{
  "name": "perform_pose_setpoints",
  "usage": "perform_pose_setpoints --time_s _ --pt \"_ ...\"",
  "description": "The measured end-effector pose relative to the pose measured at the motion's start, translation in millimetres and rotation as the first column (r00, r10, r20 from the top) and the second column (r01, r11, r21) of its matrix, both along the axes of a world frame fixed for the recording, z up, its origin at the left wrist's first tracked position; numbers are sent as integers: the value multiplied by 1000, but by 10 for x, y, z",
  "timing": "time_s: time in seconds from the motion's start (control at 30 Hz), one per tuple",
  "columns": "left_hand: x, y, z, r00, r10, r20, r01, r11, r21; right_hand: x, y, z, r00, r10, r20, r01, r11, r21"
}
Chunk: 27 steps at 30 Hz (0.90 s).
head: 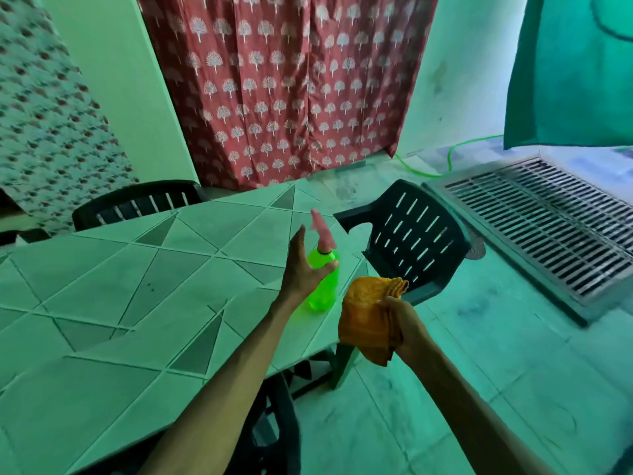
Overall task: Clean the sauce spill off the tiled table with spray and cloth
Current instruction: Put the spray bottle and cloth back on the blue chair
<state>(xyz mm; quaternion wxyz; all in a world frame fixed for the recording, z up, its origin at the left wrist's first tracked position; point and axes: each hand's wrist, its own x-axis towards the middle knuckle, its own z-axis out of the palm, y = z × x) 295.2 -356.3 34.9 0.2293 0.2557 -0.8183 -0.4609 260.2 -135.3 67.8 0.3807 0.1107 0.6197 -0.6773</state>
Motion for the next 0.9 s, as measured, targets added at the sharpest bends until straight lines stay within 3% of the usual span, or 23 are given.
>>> perform_pose_setpoints --time_s 0.17,0.3,0.57,0.7,0.9 --pt "-308 49 71 993 89 -76 -89 996 4 -551 -189 32 991 114 -75 -112 993 27" --pt "-411 115 82 983 135 -127 -147 985 -86 -915 -334 22 959 230 -162 -219 972 84" --pt "-132 318 204 898 403 -176 -424 899 -104 -1374 -659 65 849 496 -182 -489 868 86" --pt "268 501 288 836 507 -209 -530 845 -72 -1209 -903 136 777 603 -179 -600 796 79" --pt "1422 774 439 645 729 -231 -754 655 -39 -213 -1203 155 588 790 -176 -797 603 42"
